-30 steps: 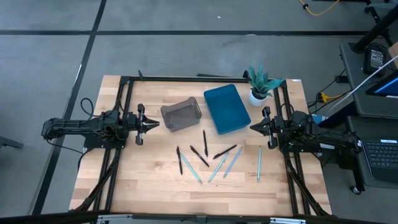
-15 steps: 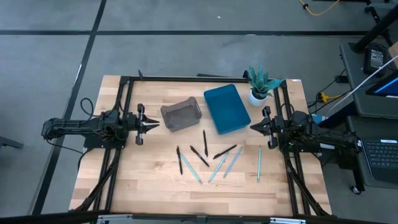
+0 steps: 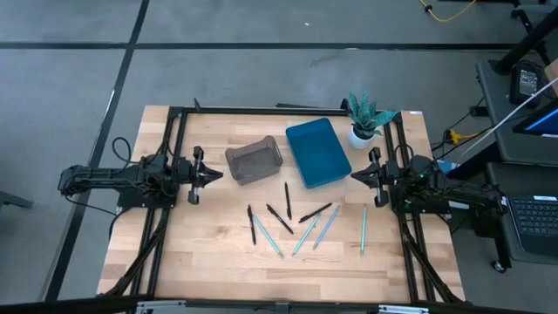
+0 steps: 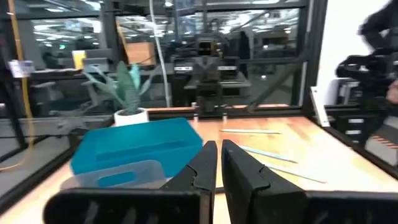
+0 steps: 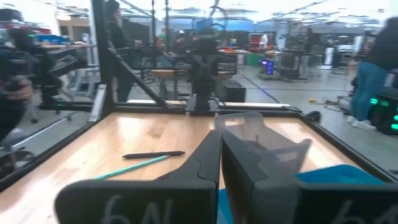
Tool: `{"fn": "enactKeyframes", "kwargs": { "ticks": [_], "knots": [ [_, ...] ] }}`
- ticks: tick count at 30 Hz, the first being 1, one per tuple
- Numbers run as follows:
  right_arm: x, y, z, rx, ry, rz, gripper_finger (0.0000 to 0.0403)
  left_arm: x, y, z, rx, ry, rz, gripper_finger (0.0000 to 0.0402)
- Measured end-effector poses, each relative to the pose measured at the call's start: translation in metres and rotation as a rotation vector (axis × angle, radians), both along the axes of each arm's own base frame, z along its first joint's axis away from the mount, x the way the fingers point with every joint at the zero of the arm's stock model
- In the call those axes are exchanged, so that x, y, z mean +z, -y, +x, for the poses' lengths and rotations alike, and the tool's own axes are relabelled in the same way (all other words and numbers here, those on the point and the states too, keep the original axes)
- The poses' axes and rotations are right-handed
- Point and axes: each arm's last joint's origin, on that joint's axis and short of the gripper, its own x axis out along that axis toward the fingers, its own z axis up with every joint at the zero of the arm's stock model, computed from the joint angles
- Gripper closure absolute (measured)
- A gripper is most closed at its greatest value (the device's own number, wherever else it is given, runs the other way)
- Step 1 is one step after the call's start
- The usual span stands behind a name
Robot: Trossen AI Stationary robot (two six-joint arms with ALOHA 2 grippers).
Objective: Sort pens & pencils
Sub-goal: Put the light blue pencil into the blue bin
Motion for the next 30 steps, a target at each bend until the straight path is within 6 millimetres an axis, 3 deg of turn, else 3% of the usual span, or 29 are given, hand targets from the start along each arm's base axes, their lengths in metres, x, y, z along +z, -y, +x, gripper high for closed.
{"fn": "enactKeyframes", "kwargs": {
  "ticks": [14, 19, 24, 30],
  "knots": [
    [0.0, 0.0, 0.001, 0.003, -0.003, 0.006, 0.0385, 0.008, -0.001, 0.003, 0.014, 0.077, 0.054, 0.0389],
    [0.016, -0.001, 0.0, 0.022, 0.005, -0.04, 0.0385, 0.012, -0.001, 0.012, 0.011, 0.087, 0.065, 0.0396],
    [0.038, 0.0, 0.008, 0.045, -0.065, -0.044, 0.0385, 0.02, -0.003, 0.033, 0.03, -0.009, 0.057, 0.04],
    [0.059, 0.005, 0.03, 0.043, -0.242, 0.001, 0.0385, 0.037, -0.012, 0.077, 0.065, -0.151, 0.138, 0.0393]
  ]
}}
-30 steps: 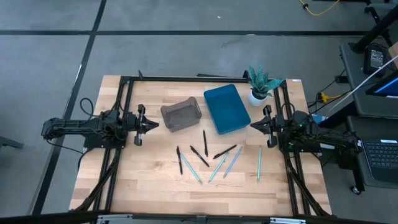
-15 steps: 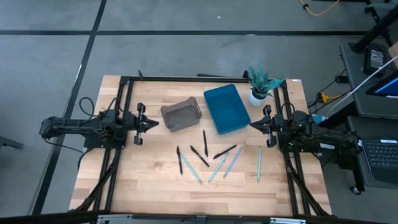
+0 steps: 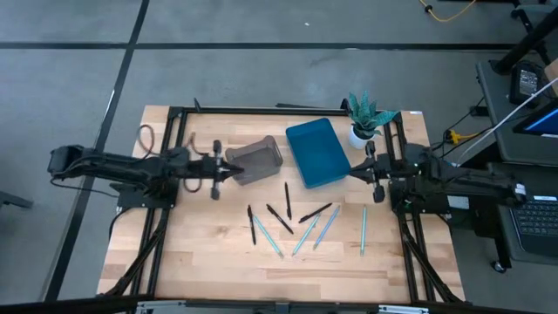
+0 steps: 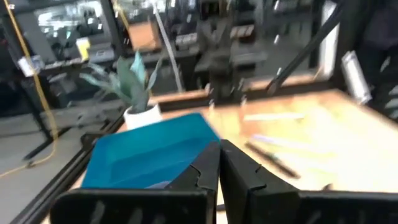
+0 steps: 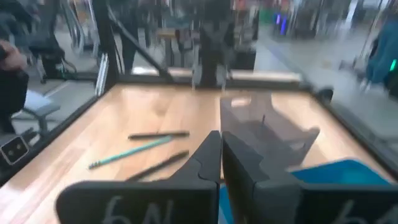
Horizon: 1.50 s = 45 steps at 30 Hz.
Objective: Sort pens & pencils
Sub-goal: Put the light blue pencil into the blue bin
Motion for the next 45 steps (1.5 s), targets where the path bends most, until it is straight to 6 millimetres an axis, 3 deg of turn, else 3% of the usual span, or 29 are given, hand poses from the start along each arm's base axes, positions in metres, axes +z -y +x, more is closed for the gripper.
{"fn": "enactKeyframes", "kwargs": {
  "ticks": [6, 13, 17, 28, 40, 45],
  "knots": [
    [0.025, 0.004, 0.014, -0.06, -0.213, 0.1, 0.0385, 0.0, -0.021, 0.03, 0.055, -0.178, 0.005, 0.0395],
    [0.036, 0.002, 0.018, -0.132, -0.45, 0.264, 0.0385, 0.01, -0.023, 0.048, -0.09, -0.389, -0.007, 0.0395],
    [0.027, -0.001, 0.022, -0.22, -0.571, 0.37, 0.0385, 0.018, -0.021, 0.052, -0.11, -0.461, -0.003, 0.0394],
    [0.006, -0.015, 0.029, -0.386, -0.813, 0.663, 0.0385, 0.014, -0.016, 0.055, -0.087, -0.53, 0.009, 0.0389],
    [-0.019, -0.036, 0.022, -0.702, -1.128, 0.843, 0.0385, 0.014, -0.016, 0.055, -0.085, -0.52, 0.012, 0.0388],
    [-0.024, -0.046, 0.025, -0.766, -1.157, 0.9, 0.0385, 0.015, -0.016, 0.056, -0.085, -0.511, 0.014, 0.0388]
  ]
}}
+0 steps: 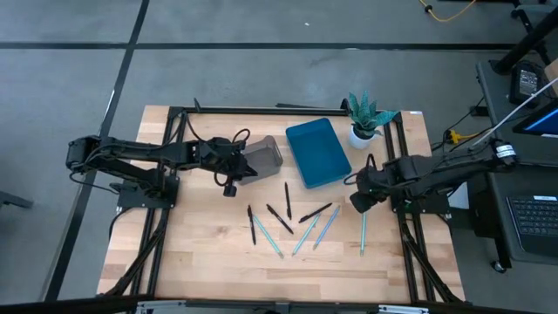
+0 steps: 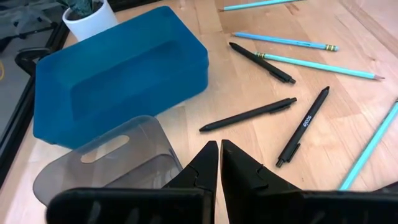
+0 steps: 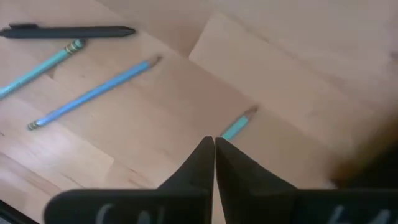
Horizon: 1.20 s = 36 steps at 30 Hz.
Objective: Sort pens & pencils
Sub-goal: Put the light blue pencil into the blue bin
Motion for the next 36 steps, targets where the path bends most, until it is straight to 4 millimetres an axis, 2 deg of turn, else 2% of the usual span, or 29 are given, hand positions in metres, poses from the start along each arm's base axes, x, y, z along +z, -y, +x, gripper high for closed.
{"fn": "enactKeyframes", "kwargs": {
  "ticks": [11, 17, 26, 30, 36],
  "knots": [
    [-0.008, -0.029, 0.007, -0.052, -0.043, 0.093, 0.0385, 0.0, 0.0, 0.0, -0.001, 0.004, 0.002, 0.0388],
    [-0.014, -0.044, 0.007, -0.078, -0.057, 0.039, 0.0385, 0.0, 0.0, 0.0, -0.014, 0.003, 0.022, 0.0388],
    [-0.029, -0.054, 0.009, -0.125, -0.14, -0.015, 0.0384, 0.0, 0.0, 0.0, -0.014, 0.003, 0.022, 0.0388],
    [-0.033, -0.057, 0.011, -0.134, -0.161, -0.019, 0.0361, 0.0, 0.0, 0.0, -0.014, 0.003, 0.022, 0.0388],
    [-0.036, -0.058, 0.012, -0.145, -0.178, -0.024, 0.0305, 0.0, 0.0, 0.0, -0.015, 0.003, 0.022, 0.0388]
  ]
}}
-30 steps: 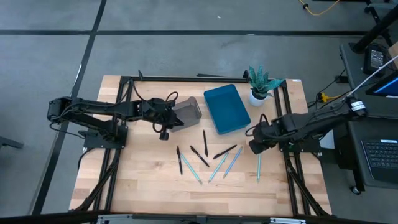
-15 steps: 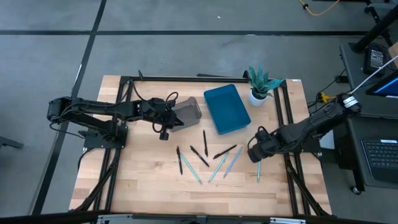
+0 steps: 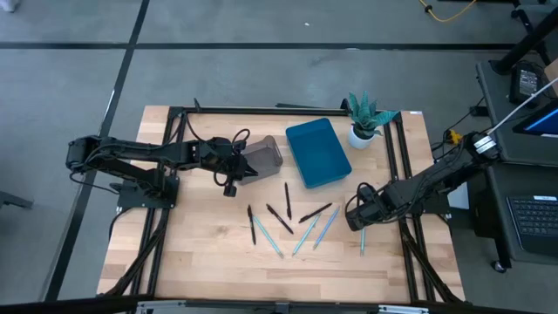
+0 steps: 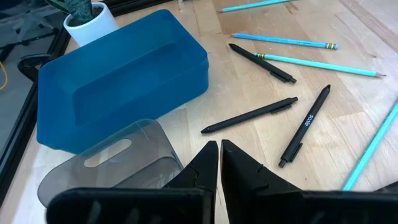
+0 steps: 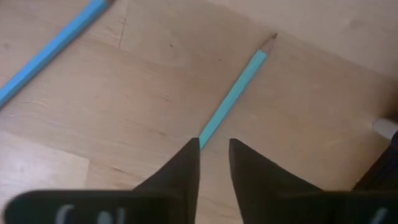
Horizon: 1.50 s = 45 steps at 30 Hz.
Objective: Sort pens & pencils
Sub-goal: Put the light blue pencil into the blue bin
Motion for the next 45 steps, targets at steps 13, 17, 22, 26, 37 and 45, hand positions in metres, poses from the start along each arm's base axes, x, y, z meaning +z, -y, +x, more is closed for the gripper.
{"fn": "enactKeyframes", "kwargs": {
  "ticks": [13, 17, 22, 26, 37, 45],
  "knots": [
    [-0.017, -0.004, 0.008, -0.071, -0.061, -0.036, 0.027, -0.001, 0.0, 0.0, -0.014, -0.009, 0.02, 0.0388],
    [-0.023, -0.005, 0.009, -0.089, -0.098, -0.039, 0.027, -0.001, 0.0, 0.0, -0.014, -0.009, 0.02, 0.0388],
    [-0.028, -0.008, 0.014, -0.11, -0.087, -0.028, 0.027, -0.001, 0.0, -0.001, -0.014, -0.018, 0.019, 0.0388],
    [-0.032, -0.013, 0.015, -0.138, -0.088, -0.024, 0.027, -0.001, 0.0, -0.001, -0.015, -0.018, 0.019, 0.0388],
    [-0.04, -0.027, 0.013, -0.196, -0.09, -0.037, 0.0269, -0.002, 0.0, -0.001, -0.015, -0.023, 0.019, 0.0388],
    [-0.04, -0.028, 0.014, -0.198, -0.08, -0.028, 0.0269, -0.002, 0.0, -0.001, -0.015, -0.023, 0.019, 0.0388]
  ]
}}
